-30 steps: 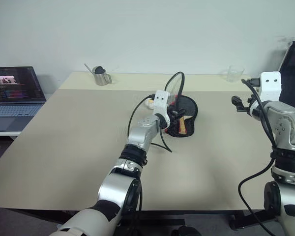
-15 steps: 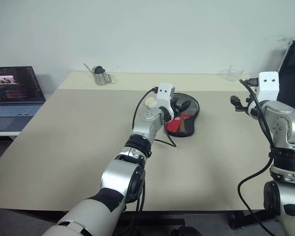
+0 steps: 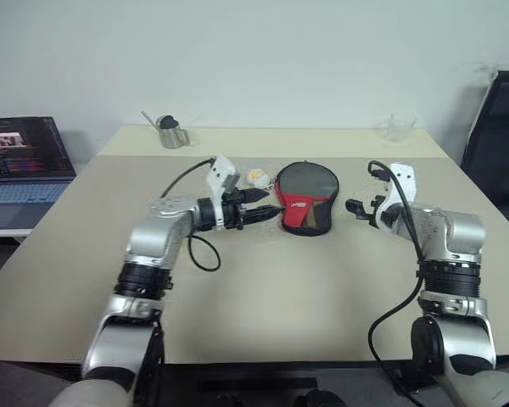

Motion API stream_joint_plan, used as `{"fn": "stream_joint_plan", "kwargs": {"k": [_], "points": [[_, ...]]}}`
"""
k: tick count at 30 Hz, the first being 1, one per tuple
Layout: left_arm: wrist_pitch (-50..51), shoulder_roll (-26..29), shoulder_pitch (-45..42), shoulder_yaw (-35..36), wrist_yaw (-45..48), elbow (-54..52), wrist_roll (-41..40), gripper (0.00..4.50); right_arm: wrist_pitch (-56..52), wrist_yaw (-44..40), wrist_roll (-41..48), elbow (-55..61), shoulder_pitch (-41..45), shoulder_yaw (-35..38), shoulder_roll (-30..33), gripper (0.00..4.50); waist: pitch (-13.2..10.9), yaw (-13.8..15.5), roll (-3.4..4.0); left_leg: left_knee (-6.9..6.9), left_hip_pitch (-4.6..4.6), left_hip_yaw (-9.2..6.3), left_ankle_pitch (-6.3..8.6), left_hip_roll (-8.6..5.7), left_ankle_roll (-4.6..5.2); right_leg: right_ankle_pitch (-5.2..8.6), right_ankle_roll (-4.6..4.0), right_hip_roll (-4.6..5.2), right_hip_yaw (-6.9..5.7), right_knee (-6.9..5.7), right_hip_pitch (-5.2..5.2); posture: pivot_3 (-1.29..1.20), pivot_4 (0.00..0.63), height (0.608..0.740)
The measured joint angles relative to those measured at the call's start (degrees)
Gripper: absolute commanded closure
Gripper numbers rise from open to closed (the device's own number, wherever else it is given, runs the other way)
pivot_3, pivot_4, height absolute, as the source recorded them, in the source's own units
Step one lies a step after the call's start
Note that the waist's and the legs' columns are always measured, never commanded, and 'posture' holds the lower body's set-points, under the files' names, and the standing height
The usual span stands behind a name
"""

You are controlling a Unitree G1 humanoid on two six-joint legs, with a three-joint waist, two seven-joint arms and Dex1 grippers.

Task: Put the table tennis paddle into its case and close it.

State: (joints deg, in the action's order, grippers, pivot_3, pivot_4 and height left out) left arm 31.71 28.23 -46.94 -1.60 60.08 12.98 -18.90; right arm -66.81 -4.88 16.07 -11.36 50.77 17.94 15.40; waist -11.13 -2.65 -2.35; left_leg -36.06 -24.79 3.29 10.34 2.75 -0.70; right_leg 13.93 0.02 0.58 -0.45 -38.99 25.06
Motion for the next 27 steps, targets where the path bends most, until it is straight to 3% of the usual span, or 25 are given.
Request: {"fn": "stream_joint_plan", "kwargs": {"k": [9,27], "points": [[5.09,10.43,9.41,3.28,2.11,-7.87,-3.06,1.32,6.86,-1.43,-1.39,-13.75,2.09,-3.47,-0.9,0.05,0.0,0.23,0.0,0.01,-0.03,0.0,0.01,0.02,0.01,0.01,-0.01,-0.03,0.0,0.02,0.04,0.0,0.15,0.74],[8.95,11.45,12.87,4.08,-2.01,-15.12,-5.45,1.32,8.88,-2.2,-0.76,-16.12,6.96,-3.58,-3.25,0.05,0.0,0.28,0.0,0.02,-0.03,-0.01,0.01,0.04,0.01,0.01,-0.01,-0.04,0.0,0.02,0.05,0.0,0.15,0.74]]}}
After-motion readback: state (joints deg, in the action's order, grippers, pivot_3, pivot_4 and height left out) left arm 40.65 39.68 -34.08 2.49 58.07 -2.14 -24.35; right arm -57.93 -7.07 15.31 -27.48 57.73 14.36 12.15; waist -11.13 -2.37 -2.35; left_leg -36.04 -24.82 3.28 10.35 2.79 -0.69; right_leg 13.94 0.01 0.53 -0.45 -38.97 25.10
